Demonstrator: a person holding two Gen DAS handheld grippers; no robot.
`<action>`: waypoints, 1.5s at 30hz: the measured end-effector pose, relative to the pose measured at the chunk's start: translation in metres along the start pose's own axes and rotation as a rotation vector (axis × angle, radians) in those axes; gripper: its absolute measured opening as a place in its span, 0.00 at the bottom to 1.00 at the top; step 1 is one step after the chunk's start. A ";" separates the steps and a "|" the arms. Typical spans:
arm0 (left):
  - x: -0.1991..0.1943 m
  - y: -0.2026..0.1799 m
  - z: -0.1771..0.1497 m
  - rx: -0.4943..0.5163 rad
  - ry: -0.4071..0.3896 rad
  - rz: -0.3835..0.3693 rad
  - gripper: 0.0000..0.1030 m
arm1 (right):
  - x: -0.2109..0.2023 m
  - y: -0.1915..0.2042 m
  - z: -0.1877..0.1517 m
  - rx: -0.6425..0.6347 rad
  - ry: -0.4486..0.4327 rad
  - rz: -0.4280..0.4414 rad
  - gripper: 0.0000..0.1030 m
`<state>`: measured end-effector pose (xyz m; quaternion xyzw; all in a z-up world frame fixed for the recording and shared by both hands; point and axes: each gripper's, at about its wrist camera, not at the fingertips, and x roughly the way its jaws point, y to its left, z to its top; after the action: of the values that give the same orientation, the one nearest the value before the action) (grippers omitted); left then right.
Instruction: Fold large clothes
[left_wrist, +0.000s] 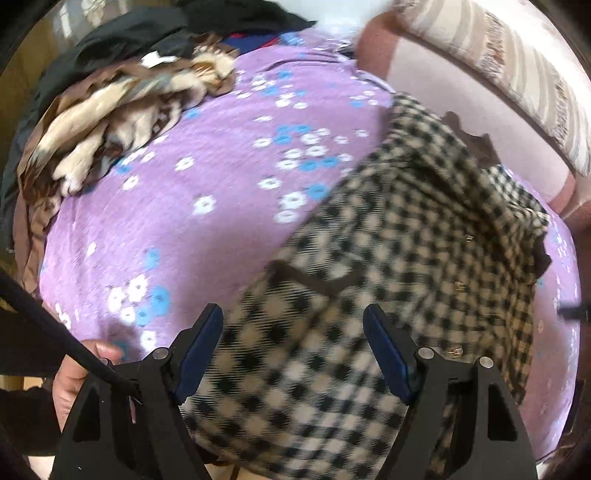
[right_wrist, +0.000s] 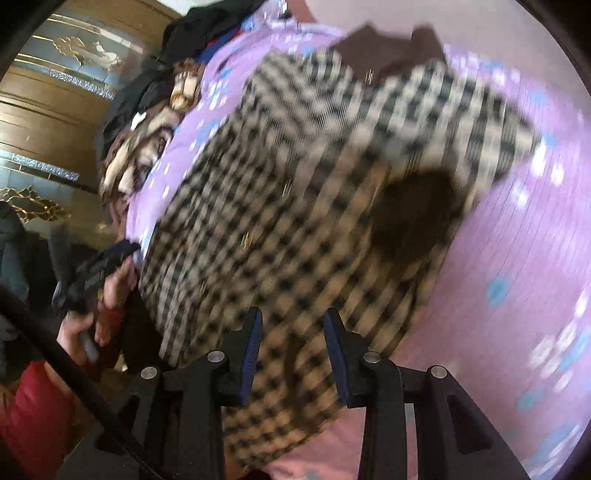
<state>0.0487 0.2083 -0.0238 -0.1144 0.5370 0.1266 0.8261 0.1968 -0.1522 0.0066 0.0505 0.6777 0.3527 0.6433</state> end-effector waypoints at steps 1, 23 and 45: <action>0.001 0.010 0.000 -0.006 0.008 0.006 0.75 | 0.005 0.001 -0.010 0.011 0.015 0.014 0.37; 0.065 0.049 -0.039 0.281 0.247 -0.125 0.75 | 0.075 -0.011 -0.170 0.107 0.123 0.093 0.58; 0.067 0.059 -0.043 0.358 0.139 -0.115 0.70 | 0.096 0.009 -0.170 0.069 -0.004 0.209 0.36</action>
<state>0.0186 0.2562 -0.1051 -0.0048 0.5992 -0.0266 0.8002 0.0229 -0.1655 -0.0817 0.1438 0.6792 0.3943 0.6021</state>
